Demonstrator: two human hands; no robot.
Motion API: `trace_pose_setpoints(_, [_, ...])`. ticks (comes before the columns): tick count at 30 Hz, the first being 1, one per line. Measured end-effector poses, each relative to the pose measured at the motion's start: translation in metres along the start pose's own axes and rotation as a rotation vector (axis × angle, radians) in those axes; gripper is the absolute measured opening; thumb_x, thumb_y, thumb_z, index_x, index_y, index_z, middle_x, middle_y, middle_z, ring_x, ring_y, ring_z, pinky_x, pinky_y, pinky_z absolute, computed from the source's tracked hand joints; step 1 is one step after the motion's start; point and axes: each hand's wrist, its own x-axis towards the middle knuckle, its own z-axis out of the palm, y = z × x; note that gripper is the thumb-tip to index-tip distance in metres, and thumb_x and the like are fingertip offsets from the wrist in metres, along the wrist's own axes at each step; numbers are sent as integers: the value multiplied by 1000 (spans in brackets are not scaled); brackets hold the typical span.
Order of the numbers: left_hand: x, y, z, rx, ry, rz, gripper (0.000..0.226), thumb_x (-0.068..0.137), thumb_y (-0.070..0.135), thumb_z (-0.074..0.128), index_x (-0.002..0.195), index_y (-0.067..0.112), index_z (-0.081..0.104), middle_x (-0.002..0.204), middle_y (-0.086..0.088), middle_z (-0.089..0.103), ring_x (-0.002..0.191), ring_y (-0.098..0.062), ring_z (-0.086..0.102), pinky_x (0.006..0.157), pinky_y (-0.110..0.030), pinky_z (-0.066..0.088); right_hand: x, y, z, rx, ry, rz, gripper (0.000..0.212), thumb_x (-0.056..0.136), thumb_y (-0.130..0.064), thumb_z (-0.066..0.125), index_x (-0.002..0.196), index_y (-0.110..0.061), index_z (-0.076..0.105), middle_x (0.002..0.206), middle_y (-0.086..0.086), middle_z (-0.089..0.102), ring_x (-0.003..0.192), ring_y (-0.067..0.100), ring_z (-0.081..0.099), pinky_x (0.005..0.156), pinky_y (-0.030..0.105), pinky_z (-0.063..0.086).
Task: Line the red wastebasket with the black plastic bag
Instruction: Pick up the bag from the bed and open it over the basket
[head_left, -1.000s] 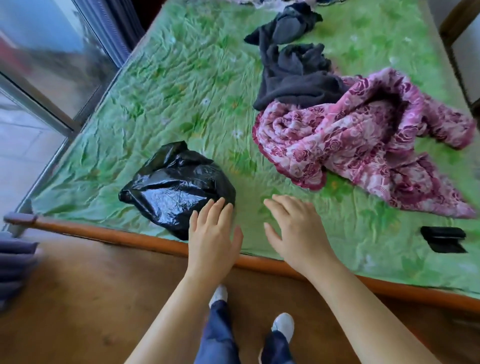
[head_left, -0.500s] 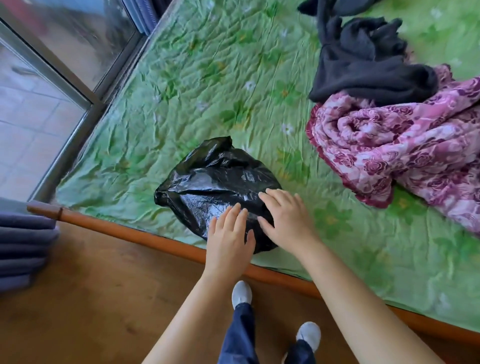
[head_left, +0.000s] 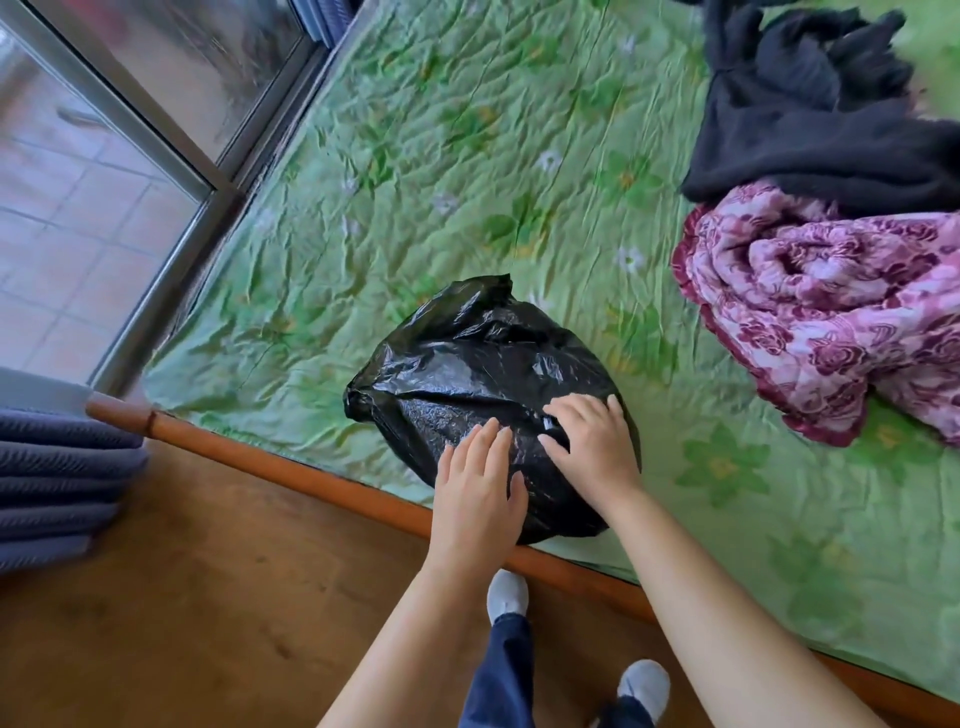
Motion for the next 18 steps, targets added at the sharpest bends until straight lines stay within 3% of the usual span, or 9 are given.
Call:
trace_pose_setpoints(3, [3,-2,-3,-3,2,14,41,78,6,64,118,-1,56,125,-19,56,118,-34,50,98,-52,40,1,1,0,41,77,-2,8,74,-5,71,79,-4,65,80,11,67,80,32,62,89,52,41])
trace_pose_setpoints(6, [7,-2,-7,12,22,39,43,74,5,69,114,-2,58,121,-20,59,114,-35,54,95,-53,41,2,0,-7,89,117,-11,7,75,-1,70,73,-3,64,71,11,66,68,32,60,74,44,47])
trace_pose_setpoints(18, [30,41,-37,-33,68,291,42,76,5,69,116,1,58,122,-17,59,115,-34,54,96,-52,39,-34,-11,-87,243,315,-14,10,75,0,70,83,-5,66,79,8,68,75,24,63,71,21,42])
